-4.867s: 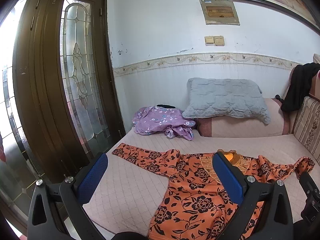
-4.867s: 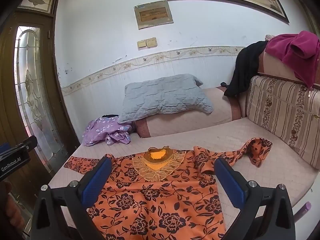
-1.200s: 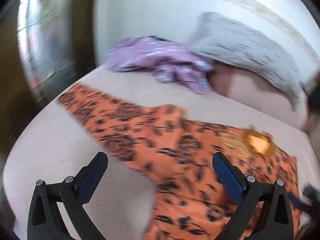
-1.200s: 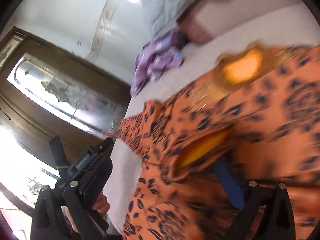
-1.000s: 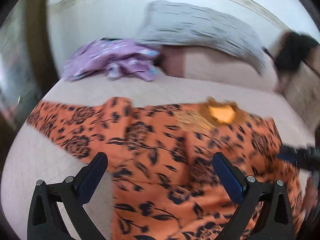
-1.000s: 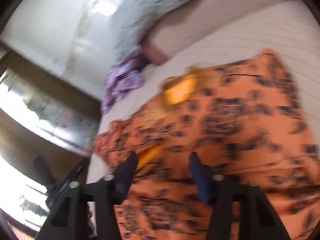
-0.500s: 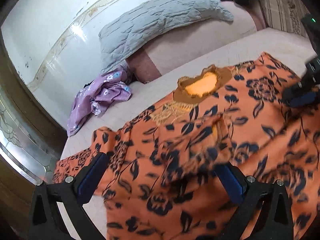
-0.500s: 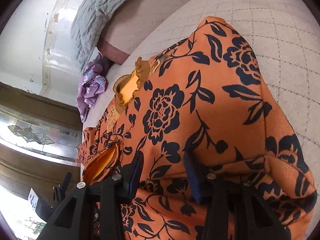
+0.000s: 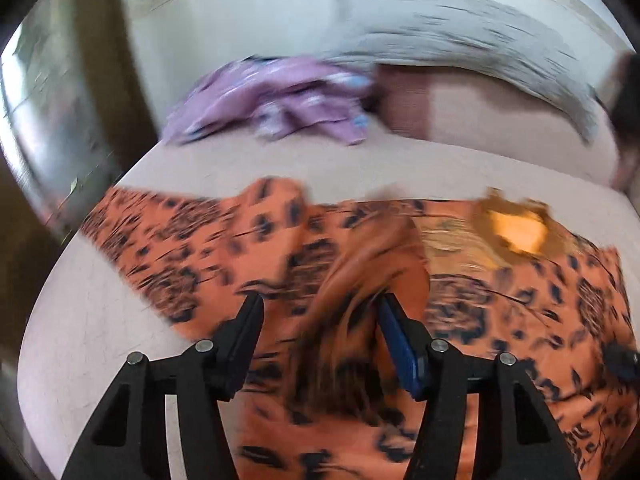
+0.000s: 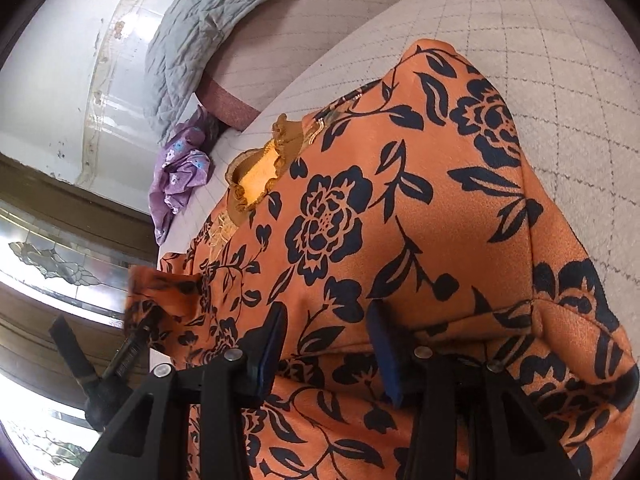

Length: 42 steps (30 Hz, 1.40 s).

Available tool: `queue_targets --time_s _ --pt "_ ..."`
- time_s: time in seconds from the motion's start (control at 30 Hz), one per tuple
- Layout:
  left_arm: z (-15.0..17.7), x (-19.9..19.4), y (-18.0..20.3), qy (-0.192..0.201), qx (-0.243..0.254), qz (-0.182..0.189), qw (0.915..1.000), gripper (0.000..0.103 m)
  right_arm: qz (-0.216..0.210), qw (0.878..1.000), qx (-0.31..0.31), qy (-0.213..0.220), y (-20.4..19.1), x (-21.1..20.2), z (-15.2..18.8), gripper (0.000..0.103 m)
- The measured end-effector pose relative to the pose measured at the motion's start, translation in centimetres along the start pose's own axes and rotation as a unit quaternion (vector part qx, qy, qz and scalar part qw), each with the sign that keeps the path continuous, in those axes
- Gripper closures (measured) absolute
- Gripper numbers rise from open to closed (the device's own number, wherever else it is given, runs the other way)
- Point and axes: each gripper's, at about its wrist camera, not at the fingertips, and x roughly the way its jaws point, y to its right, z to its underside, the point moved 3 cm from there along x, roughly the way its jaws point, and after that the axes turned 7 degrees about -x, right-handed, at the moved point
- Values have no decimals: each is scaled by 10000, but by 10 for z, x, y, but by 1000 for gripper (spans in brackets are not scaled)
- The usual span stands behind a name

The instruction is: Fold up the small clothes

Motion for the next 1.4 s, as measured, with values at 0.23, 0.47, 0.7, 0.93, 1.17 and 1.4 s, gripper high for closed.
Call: queue_targets --time_s 0.23,0.47,0.7,0.93,1.17,1.4 --pt "-3 3 -51 -134 -694 -288 9971 42 363 9961 -712 363 -24 -12 -5 56" --pt "18 38 -42 -894 -241 -972 9909 42 536 9949 -848 71 -24 6 -3 56" --pt "11 34 -62 -1039 -871 -530 9893 42 473 9949 -879 -105 -26 14 1 56" --pt "-3 26 -165 -702 -2646 -871 9579 25 331 9962 -803 -7 -25 16 1 56" --pt "-3 61 -214 -998 -3760 -168 9211 25 399 9944 -972 64 -26 12 5 53" --pt "-27 93 -222 -804 -3873 107 9184 27 456 9936 -1034 89 -30 13 6 52"
